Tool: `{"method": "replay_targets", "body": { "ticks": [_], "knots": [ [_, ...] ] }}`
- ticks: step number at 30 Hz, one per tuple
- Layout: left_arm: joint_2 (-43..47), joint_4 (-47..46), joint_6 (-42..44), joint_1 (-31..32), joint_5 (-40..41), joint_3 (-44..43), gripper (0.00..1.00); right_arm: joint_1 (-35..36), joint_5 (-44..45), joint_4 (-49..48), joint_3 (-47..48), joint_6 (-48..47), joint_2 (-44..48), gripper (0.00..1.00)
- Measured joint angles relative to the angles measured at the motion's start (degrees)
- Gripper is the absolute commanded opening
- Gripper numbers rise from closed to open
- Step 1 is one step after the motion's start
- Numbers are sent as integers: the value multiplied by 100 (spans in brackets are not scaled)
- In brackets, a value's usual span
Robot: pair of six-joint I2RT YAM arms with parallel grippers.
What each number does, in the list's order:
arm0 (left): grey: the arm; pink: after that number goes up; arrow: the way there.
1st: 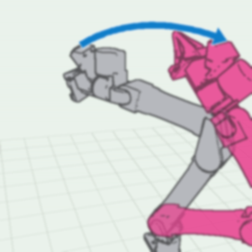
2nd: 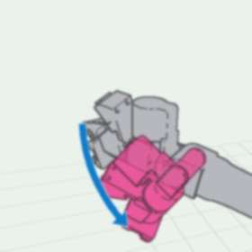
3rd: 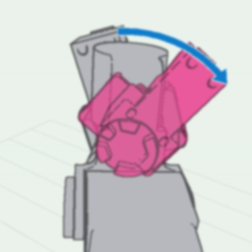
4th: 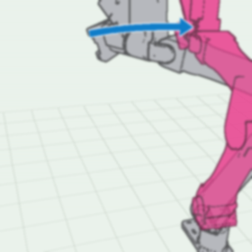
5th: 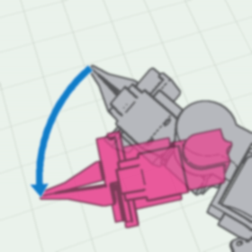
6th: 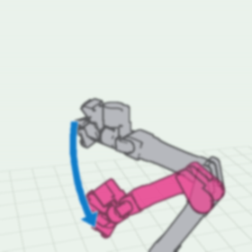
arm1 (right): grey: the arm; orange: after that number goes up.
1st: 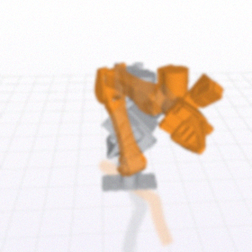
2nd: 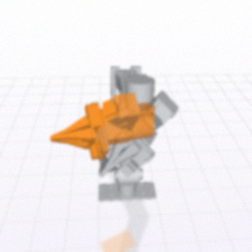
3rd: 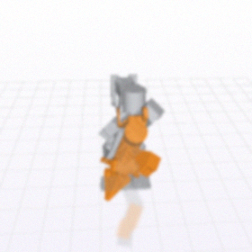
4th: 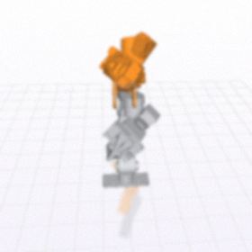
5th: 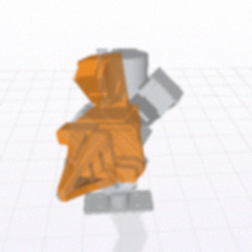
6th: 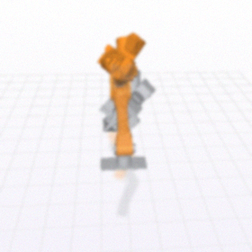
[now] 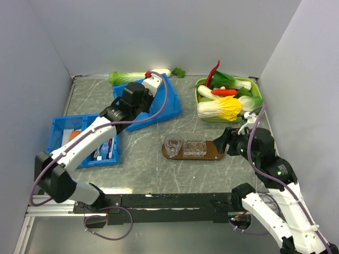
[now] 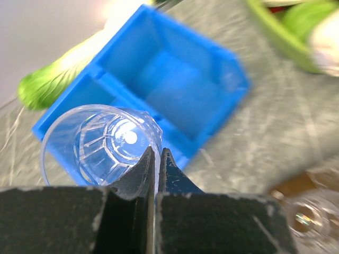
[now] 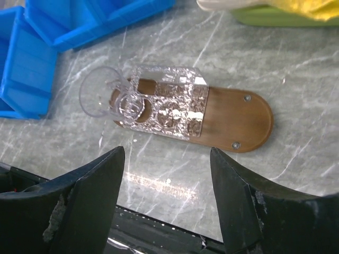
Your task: Prepare toiletry sets of a toothbrush and toothpaste on the tray
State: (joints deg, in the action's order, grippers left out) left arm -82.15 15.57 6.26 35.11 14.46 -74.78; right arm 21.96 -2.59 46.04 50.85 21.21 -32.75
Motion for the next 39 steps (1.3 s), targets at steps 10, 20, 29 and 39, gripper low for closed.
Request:
{"method": "replay_targets", "body": {
  "ticks": [10,20,29,39],
  "knots": [
    [916,168,68,713,-1891,313,1,0,-337,39,1233,-319,-916,72],
    [1115,109,-153,1211,-4227,682,1,262,-1233,-61,2092,-269,-2026,65],
    [901,105,-262,1657,-4618,769,1,1515,-702,-232,2083,39,-2446,61],
    [872,59,-264,1788,-4599,793,1,1849,179,-223,2072,203,-2529,59]
  ]
}}
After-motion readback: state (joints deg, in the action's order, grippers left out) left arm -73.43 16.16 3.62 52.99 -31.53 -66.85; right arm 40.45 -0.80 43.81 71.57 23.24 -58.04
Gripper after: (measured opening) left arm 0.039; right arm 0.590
